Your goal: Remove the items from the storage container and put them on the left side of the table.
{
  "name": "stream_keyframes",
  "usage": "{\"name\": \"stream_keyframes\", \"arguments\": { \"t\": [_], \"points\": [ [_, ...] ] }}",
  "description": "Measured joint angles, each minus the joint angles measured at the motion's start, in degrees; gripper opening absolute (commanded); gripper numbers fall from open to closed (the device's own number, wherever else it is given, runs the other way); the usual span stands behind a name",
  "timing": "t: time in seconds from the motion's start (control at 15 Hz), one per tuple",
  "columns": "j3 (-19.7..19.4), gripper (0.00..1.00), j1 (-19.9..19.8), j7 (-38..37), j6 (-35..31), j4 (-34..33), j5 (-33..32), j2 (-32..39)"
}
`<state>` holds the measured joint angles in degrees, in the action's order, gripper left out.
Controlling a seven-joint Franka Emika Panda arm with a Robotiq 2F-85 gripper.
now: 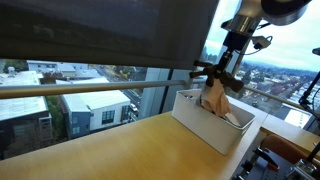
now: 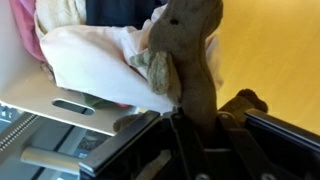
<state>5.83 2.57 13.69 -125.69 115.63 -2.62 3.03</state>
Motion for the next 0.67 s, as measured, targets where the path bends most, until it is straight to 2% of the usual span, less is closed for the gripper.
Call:
{"name": "stream_keyframes", "arguments": {
  "t": [0.27, 0.47, 0.67],
  "points": [
    [4.4, 0.04, 6.6, -3.8, 4.5, -5.4, -1.0, 0.9],
    [6.9, 0.04, 10.7, -6.3, 8.0, -13.2, -3.6, 5.9],
    [7.5, 0.04, 13.5, -6.8, 11.9, -21.9, -5.1, 12.1]
  ]
}}
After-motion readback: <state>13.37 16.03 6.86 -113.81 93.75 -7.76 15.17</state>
